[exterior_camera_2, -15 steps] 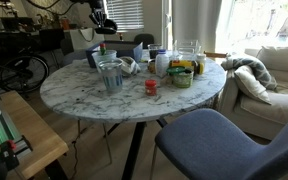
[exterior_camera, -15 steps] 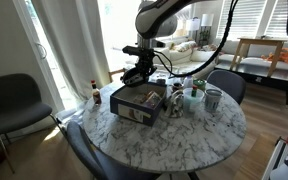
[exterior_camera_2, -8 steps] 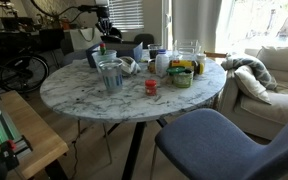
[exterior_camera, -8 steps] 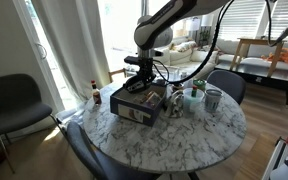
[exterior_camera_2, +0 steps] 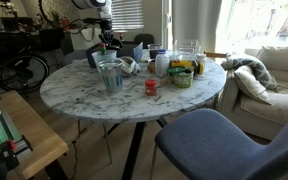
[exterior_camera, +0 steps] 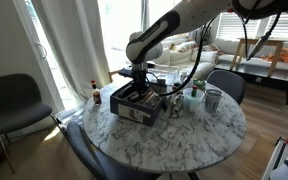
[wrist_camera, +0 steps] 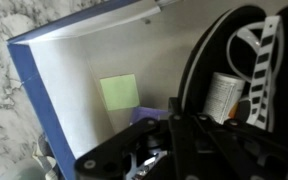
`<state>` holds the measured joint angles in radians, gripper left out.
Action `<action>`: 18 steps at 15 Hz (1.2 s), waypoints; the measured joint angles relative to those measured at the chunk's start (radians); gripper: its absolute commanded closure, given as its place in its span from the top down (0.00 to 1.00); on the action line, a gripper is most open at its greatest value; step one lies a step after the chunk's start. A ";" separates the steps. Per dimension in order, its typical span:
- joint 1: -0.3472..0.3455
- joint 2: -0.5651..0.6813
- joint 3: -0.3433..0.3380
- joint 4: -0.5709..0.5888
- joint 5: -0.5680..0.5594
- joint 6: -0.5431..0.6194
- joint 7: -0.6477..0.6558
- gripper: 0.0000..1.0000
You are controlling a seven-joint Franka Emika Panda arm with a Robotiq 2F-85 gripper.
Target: Pick up the glasses pouch from the table and place it in the shoe box
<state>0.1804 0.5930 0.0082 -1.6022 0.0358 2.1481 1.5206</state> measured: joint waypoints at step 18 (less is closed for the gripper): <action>0.045 0.081 0.031 0.218 0.021 -0.154 -0.064 1.00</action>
<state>0.2255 0.6737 0.0390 -1.3842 0.0569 1.9937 1.4568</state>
